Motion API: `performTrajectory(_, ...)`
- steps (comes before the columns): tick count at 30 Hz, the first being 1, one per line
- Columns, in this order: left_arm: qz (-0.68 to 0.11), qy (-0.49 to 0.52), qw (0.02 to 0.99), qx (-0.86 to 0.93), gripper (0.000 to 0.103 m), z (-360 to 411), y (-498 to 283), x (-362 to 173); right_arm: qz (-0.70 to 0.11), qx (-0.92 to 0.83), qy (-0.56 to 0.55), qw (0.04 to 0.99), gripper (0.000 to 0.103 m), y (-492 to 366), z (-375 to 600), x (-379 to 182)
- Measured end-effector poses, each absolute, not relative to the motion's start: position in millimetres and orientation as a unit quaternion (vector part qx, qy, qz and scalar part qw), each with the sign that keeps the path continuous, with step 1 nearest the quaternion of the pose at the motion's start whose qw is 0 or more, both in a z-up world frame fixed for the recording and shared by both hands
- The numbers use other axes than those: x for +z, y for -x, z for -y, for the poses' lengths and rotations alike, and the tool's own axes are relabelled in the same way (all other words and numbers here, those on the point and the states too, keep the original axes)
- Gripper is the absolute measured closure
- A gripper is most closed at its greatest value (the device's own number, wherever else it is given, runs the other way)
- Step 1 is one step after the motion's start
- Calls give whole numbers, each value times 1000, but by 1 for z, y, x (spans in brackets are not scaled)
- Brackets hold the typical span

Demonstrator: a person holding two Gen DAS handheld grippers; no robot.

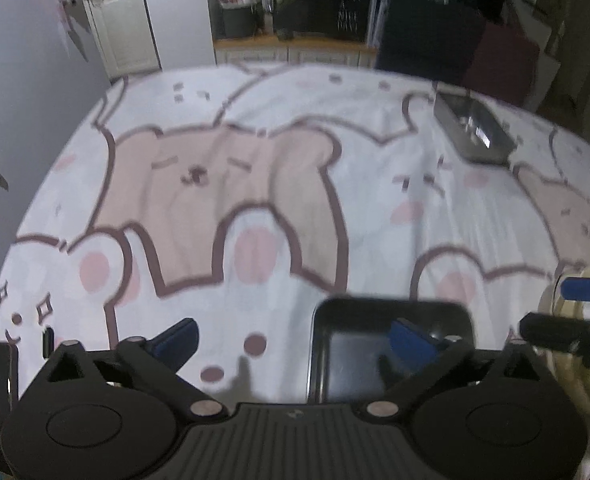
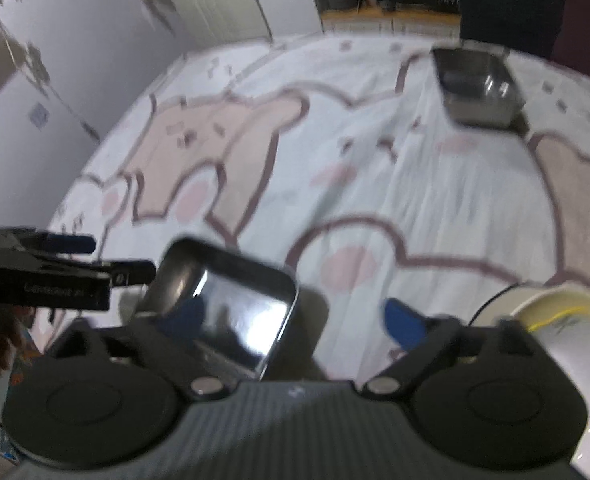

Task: Organize plates and bowls
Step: 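Lower the steel tray onto the cloth and open both grippers, then move both tools to the smaller rectangular steel tray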

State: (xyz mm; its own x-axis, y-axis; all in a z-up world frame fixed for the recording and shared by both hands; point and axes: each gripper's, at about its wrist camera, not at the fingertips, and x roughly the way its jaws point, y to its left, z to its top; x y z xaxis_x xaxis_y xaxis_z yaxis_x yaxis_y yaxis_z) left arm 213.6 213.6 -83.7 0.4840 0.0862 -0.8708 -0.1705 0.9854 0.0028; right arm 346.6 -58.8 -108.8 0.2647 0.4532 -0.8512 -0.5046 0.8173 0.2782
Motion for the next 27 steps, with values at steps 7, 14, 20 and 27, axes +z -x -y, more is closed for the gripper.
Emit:
performTrajectory(7, -445, 36, 890, 93, 0, -188, -229, -57, -473, 264, -29, 840, 0, -370, 106, -80)
performTrajectory(14, -388, 48, 917, 83, 0, -149, -264, -47, -439, 198, -125, 868, 0, -408, 152, -73)
performTrajectory(20, -382, 59, 920, 62, 0, -115, -309, -59, -429, 143, -169, 875, 0, -449, 176, -87)
performTrajectory(27, -389, 66, 917, 54, 0, -89, -360, -83, -437, 90, -182, 876, 0, -501, 198, -115)
